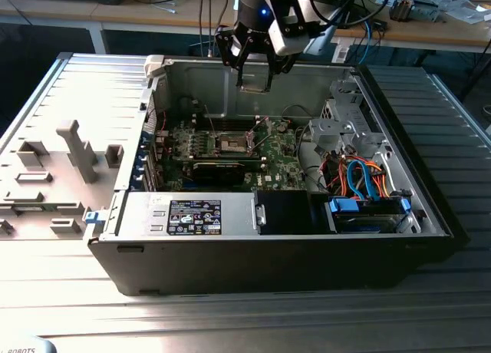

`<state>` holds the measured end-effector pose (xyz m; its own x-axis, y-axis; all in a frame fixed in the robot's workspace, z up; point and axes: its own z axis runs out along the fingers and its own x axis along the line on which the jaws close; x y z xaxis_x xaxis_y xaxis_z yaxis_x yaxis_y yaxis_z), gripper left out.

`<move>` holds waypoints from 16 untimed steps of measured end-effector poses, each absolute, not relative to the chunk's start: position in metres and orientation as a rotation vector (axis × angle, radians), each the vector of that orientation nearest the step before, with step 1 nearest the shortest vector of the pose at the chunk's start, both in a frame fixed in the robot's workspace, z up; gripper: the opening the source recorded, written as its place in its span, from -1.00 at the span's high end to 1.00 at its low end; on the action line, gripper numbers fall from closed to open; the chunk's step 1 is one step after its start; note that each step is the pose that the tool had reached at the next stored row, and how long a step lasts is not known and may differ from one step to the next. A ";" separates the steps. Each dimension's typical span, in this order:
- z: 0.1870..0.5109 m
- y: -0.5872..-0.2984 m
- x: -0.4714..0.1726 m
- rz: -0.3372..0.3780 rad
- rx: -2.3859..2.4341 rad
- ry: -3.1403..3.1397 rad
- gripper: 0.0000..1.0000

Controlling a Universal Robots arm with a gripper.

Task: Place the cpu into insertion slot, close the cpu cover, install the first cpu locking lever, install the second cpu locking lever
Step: 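Place the cpu into insertion slot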

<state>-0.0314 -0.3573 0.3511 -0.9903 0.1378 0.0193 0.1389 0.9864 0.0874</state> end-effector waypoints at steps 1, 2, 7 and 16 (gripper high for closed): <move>0.351 -0.357 -0.031 -0.139 -0.221 -3.118 -0.09; 0.351 -0.357 -0.031 -0.139 -0.223 -3.118 -0.09; 0.351 -0.357 -0.031 -0.139 -0.238 -3.117 -0.09; 0.351 -0.357 -0.031 -0.139 -0.255 -3.116 -0.09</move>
